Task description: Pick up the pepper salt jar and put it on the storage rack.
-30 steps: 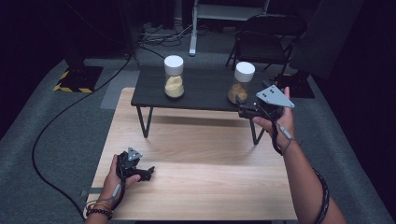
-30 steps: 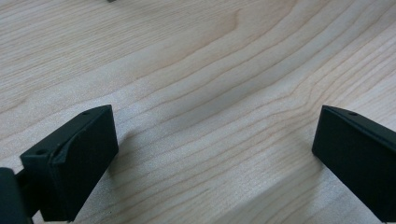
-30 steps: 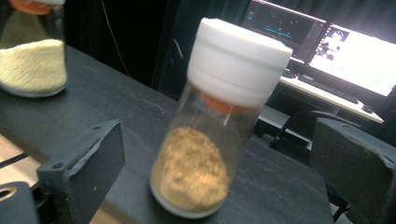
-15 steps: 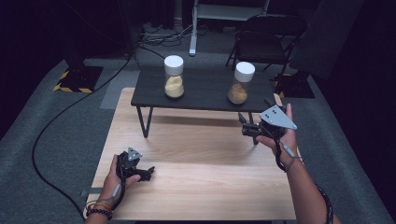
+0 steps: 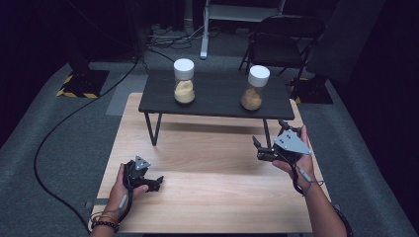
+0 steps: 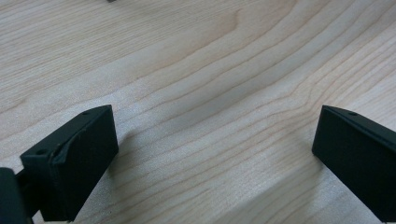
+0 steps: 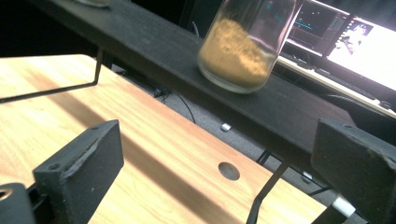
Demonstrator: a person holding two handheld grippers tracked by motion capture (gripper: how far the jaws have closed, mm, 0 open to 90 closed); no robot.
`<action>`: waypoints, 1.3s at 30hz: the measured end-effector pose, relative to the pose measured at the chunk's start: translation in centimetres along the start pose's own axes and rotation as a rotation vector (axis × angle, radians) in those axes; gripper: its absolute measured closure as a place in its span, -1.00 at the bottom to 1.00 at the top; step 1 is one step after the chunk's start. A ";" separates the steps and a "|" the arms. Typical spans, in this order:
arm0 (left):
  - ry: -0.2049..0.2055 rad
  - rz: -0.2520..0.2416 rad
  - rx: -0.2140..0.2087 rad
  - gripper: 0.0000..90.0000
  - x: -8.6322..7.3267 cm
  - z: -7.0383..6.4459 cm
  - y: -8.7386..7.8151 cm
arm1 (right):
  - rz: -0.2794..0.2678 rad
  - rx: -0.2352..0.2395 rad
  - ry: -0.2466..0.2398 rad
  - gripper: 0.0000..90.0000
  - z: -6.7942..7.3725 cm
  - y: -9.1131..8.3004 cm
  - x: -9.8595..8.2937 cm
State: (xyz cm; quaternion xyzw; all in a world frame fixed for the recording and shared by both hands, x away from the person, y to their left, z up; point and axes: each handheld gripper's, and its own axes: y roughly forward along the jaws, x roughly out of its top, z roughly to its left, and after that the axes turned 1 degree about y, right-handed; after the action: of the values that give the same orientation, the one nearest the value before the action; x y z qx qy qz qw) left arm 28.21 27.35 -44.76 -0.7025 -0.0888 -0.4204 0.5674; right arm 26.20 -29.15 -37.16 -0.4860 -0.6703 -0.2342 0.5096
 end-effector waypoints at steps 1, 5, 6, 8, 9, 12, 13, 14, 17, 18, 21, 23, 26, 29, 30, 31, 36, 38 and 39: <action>-0.001 0.000 0.000 -0.99 0.0 0.0 0.0 | 0.002 -0.001 -0.010 -0.95 0.1 -0.1 -0.3; -0.001 0.000 0.000 -0.99 0.0 0.0 0.0 | 0.016 0.003 -0.033 -0.95 0.5 -0.3 -1.1; -0.001 0.000 0.000 -0.99 0.0 0.0 0.0 | 0.021 0.001 -0.042 -0.95 0.6 -0.3 -1.3; 0.000 0.000 0.000 -0.99 0.0 0.0 0.0 | 0.033 0.005 -0.056 -0.95 0.8 -0.3 -1.8; -0.001 0.000 0.000 -0.99 0.0 0.0 0.0 | 0.044 0.005 -0.058 -0.95 1.0 -0.3 -2.0; -0.001 0.000 0.000 -0.99 0.0 0.0 0.0 | 0.066 0.010 -0.055 -0.95 1.1 -0.3 -2.6; -0.001 0.000 0.000 -0.99 0.0 0.0 0.0 | 0.078 0.006 -0.061 -0.95 1.3 -0.3 -2.9; -0.001 0.000 0.000 -0.99 0.0 0.0 0.0 | 0.088 0.009 -0.059 -0.95 1.3 -0.3 -3.2; -0.001 0.000 0.000 -0.99 0.0 0.0 0.0 | 0.118 0.007 -0.069 -0.95 1.5 -0.4 -3.9; -0.001 0.000 0.000 -0.99 0.0 0.0 0.0 | 0.130 0.011 -0.068 -0.95 1.6 -0.4 -4.1; 0.003 0.001 -0.002 -0.99 0.0 0.0 0.0 | 0.159 0.014 -0.059 -0.95 1.7 -0.5 -4.9; 0.004 0.000 -0.003 -0.99 0.0 0.0 0.0 | 0.182 0.012 -0.066 -0.95 1.9 -0.5 -5.4; 0.005 0.001 -0.003 -0.99 0.1 0.0 0.0 | 0.214 0.016 -0.049 -0.95 2.0 -0.6 -6.2; 0.005 0.001 -0.003 -0.99 0.1 0.0 0.0 | 0.251 0.014 -0.032 -0.95 2.0 -0.8 -6.9; 0.004 0.000 -0.003 -0.99 0.1 0.0 0.0 | 0.262 0.012 -0.029 -0.95 2.1 -0.8 -7.1; 0.006 0.001 -0.003 -0.99 0.1 0.1 0.0 | 0.274 0.012 -0.023 -0.95 2.1 -0.9 -7.4; 0.008 0.000 -0.006 -0.99 0.1 0.1 0.0 | 0.333 0.006 0.006 -0.95 2.0 -1.3 -8.4; 0.008 0.000 -0.006 -0.99 0.1 0.1 0.0 | 0.361 0.006 0.036 -0.95 1.7 -1.4 -8.7; 0.008 0.000 -0.006 -0.99 0.1 0.1 0.0 | 0.375 0.009 0.052 -0.95 1.5 -1.3 -8.8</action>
State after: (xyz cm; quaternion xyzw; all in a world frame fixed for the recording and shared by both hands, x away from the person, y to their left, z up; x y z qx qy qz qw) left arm 28.32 27.39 -44.76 -0.7026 -0.0852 -0.4234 0.5655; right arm 24.38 -32.11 -45.48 -0.5939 -0.5556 -0.1448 0.5636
